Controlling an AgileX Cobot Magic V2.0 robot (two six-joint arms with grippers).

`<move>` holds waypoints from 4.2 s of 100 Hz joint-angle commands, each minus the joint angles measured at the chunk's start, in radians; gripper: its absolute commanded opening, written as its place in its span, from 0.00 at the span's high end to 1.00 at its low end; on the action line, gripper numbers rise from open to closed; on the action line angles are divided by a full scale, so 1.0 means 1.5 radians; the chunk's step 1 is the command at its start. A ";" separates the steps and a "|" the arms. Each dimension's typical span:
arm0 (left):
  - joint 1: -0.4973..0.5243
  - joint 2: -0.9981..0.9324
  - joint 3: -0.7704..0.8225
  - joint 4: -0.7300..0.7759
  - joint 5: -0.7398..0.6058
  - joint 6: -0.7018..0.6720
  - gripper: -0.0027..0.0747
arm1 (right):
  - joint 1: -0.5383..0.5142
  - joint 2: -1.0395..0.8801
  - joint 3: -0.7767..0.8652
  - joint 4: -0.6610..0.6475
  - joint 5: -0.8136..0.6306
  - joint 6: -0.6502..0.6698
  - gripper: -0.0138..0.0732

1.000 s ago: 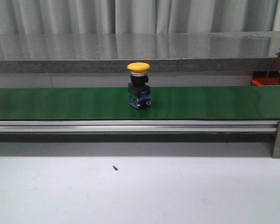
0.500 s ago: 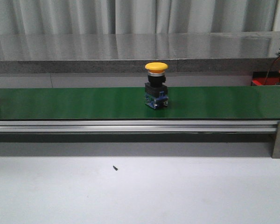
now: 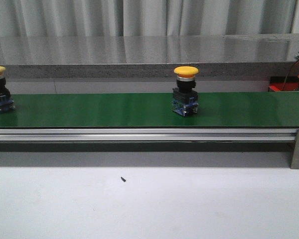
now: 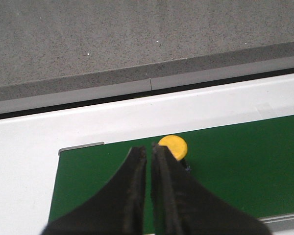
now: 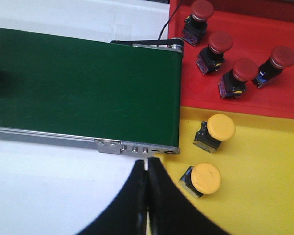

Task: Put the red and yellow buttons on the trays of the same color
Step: 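Set the fourth yellow button on the belt and open left gripper, then grasp the leading yellow button at the belt's end with the right gripper, then lower the held yellow button onto the yellow tray and open right gripper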

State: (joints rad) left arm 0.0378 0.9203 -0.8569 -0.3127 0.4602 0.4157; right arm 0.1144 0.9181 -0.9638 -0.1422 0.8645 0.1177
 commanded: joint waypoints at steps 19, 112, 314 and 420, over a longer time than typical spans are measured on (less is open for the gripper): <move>0.002 -0.018 -0.006 -0.009 -0.054 -0.003 0.99 | 0.000 -0.004 -0.023 0.065 -0.038 -0.020 0.30; 0.002 -0.018 -0.006 -0.013 -0.053 -0.003 0.99 | 0.072 0.375 -0.167 0.295 -0.116 -0.265 0.11; 0.002 -0.018 -0.006 -0.013 -0.051 -0.003 0.99 | -0.442 0.546 -0.253 0.315 -0.001 -0.274 0.59; 0.002 -0.018 -0.006 -0.013 -0.052 -0.003 0.99 | -0.442 0.564 -0.256 0.319 -0.048 -0.292 0.21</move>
State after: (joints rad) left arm 0.0395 0.9045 -0.8396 -0.3127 0.4515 0.4157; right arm -0.5440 1.8559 -1.3172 0.3169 0.8047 -0.3057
